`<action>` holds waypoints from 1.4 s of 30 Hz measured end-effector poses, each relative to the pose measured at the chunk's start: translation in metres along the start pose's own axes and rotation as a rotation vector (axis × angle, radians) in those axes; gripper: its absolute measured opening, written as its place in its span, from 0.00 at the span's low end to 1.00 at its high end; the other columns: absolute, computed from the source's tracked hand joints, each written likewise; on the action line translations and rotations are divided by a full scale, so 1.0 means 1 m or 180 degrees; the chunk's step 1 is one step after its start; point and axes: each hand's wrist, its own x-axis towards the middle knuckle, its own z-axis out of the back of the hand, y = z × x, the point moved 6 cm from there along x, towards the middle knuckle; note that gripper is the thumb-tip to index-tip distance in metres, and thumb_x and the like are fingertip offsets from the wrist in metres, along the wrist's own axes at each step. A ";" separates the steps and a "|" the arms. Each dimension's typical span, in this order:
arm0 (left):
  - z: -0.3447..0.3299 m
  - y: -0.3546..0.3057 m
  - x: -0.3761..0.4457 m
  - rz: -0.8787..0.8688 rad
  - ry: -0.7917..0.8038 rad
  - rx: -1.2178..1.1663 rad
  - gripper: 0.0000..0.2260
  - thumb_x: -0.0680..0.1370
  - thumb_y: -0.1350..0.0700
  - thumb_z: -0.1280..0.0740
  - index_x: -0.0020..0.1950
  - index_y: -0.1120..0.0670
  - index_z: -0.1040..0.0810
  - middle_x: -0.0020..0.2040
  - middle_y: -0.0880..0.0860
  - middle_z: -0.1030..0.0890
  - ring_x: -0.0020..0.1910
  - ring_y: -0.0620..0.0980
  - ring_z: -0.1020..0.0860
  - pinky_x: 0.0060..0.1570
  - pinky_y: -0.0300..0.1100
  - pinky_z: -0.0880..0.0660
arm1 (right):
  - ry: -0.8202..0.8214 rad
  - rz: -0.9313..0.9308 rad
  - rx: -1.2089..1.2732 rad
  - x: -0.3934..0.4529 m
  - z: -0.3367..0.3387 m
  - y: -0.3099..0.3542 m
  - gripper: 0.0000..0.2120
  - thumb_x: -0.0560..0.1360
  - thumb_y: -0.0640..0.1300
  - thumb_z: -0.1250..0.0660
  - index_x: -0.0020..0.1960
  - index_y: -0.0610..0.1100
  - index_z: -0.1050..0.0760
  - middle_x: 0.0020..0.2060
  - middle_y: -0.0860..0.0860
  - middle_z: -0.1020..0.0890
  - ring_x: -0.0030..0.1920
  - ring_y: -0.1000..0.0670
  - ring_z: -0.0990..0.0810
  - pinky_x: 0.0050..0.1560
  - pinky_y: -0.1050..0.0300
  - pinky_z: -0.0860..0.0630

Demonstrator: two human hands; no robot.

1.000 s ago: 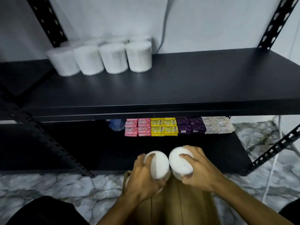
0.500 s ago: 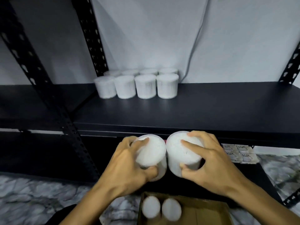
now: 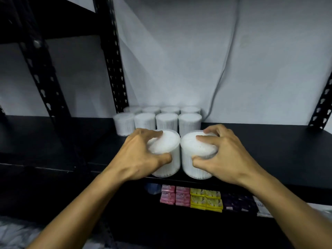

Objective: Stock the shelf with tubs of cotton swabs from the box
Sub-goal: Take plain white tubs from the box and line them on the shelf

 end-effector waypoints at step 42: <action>-0.068 0.067 0.051 0.0367 -0.0536 -0.0172 0.33 0.73 0.44 0.27 0.75 0.46 0.36 0.66 0.54 0.27 0.63 0.52 0.27 0.64 0.46 0.28 | -0.0348 -0.0813 -0.0031 0.039 -0.080 -0.056 0.32 0.73 0.50 0.29 0.73 0.52 0.38 0.66 0.47 0.37 0.64 0.49 0.33 0.57 0.64 0.36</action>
